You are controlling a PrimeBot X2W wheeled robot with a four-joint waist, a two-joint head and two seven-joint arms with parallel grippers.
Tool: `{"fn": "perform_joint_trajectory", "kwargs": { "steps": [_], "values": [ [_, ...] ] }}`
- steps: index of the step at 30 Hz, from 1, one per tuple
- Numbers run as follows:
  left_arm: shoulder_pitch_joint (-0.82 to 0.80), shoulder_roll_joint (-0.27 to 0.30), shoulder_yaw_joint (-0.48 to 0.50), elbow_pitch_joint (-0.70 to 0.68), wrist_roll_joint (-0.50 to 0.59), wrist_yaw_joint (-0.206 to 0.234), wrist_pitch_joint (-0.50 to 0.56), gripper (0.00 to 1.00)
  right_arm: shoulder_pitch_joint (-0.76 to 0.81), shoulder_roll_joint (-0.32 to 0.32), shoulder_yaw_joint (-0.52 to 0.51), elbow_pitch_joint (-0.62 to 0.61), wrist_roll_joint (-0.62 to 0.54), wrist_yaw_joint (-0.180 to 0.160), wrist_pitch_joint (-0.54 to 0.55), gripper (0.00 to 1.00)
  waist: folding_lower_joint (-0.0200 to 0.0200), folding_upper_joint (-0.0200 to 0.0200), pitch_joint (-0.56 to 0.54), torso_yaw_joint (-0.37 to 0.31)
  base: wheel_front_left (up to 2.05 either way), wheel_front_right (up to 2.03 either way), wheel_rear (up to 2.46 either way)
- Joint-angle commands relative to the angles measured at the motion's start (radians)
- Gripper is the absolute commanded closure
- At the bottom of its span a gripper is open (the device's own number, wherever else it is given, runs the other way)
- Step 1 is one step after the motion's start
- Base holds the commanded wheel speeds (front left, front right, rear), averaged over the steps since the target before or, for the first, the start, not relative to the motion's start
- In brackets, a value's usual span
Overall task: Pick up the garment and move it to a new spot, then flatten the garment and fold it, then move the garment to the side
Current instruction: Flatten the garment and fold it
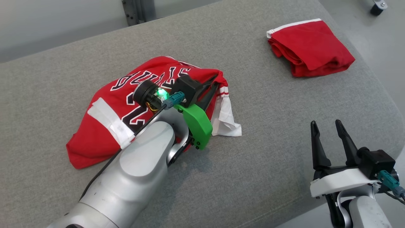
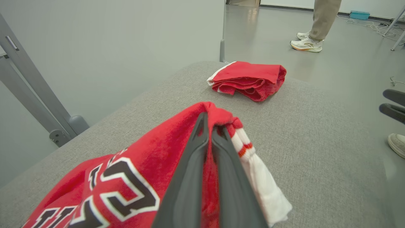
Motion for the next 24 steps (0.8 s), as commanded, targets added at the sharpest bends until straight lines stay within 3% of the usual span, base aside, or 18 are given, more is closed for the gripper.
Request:
{"fn": "perform_joint_trajectory", "kwargs": {
  "steps": [1, 5, 12, 17, 24],
  "values": [
    [-0.017, 0.004, -0.017, 0.016, -0.025, -0.002, -0.021, 0.0, -0.005, -0.001, -0.005, 0.003, 0.007, -0.001, -0.003, 0.0, -0.0001, 0.0, 0.036, -0.037, 0.0, 0.0, 0.0],
    [-0.017, 0.003, -0.044, 0.039, -0.085, 0.002, -0.067, 0.0, 0.015, -0.001, -0.027, 0.01, 0.002, -0.001, -0.003, 0.0, -0.0001, 0.0, 0.01, -0.021, 0.0, 0.0, 0.0],
    [0.103, 0.012, -0.006, -0.076, -0.138, 0.098, -0.122, 0.0, 0.073, -0.001, -0.068, 0.01, -0.027, -0.001, -0.003, 0.0, -0.0001, 0.0, -0.114, 0.043, 0.0, 0.0, 0.0],
    [0.311, 0.113, 0.028, -0.274, -0.159, 0.168, -0.127, 0.0, 0.135, -0.002, -0.094, 0.002, -0.049, -0.001, -0.003, 0.0, -0.0001, 0.0, -0.207, 0.097, 0.0, 0.0, 0.0],
    [0.602, 0.261, 0.083, -0.533, -0.207, 0.292, -0.121, 0.0, 0.179, -0.001, -0.114, -0.015, -0.064, -0.001, -0.003, 0.0, -0.0001, 0.0, -0.235, 0.172, 0.0, 0.0, 0.0]
  ]
}}
